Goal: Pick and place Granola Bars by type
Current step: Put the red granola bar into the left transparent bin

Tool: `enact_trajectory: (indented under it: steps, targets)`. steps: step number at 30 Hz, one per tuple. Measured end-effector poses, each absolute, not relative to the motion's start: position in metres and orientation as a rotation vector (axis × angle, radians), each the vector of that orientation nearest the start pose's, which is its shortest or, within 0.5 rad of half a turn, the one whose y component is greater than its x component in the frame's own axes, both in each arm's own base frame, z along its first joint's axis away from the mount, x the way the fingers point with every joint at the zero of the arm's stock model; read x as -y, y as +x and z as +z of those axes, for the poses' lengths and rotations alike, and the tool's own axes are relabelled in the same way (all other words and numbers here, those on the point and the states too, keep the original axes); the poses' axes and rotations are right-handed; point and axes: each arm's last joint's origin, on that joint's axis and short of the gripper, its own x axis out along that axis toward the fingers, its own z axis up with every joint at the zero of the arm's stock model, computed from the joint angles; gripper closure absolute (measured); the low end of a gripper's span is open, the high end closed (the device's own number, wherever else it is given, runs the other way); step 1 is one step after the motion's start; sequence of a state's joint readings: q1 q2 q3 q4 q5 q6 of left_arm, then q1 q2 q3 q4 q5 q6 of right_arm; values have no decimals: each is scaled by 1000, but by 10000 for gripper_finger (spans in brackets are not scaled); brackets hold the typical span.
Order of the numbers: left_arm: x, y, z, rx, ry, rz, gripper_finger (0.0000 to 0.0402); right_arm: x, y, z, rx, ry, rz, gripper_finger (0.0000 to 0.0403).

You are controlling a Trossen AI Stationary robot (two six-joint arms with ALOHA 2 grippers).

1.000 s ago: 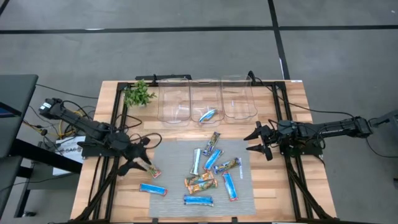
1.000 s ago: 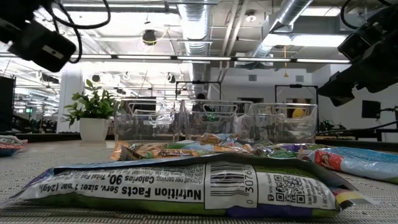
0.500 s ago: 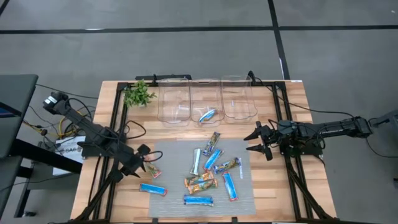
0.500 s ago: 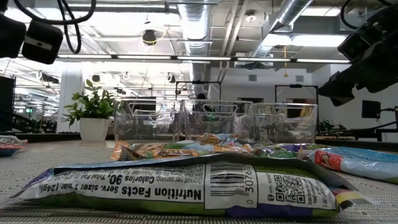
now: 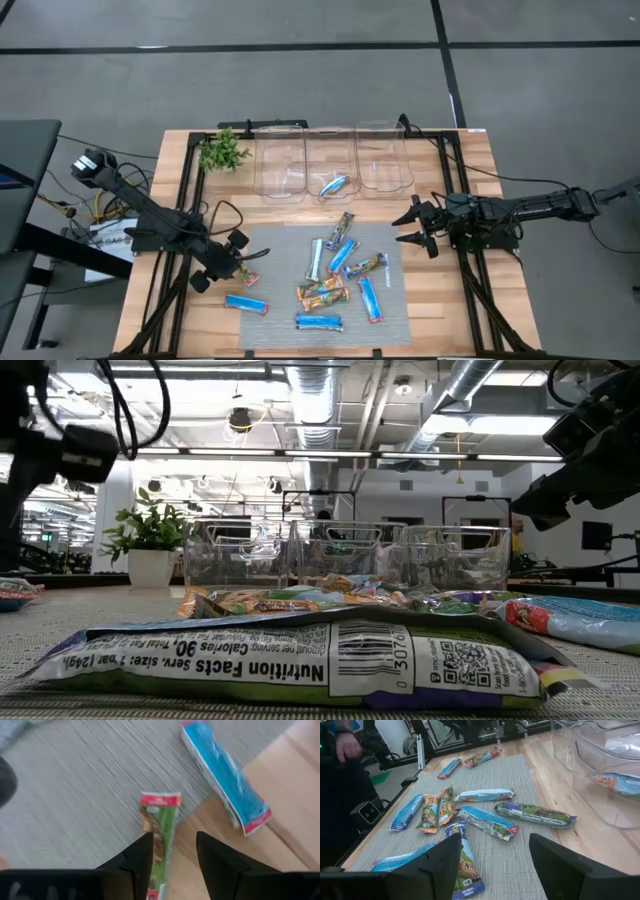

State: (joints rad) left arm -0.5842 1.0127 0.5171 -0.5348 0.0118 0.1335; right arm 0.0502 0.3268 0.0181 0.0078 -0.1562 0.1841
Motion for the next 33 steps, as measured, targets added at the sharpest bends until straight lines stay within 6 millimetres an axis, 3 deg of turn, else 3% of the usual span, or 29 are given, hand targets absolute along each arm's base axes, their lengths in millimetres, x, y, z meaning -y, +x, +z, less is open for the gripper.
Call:
enact_trajectory:
  steps: [9, 33]
  targets:
    - [100, 154, 157, -1101, 510, -539, 258, -10, 113, 142, -320, 198, 177, 177]
    - [101, 160, 137, -1197, 619, -487, 258, -10, 113, 142, -320, 198, 177, 177]
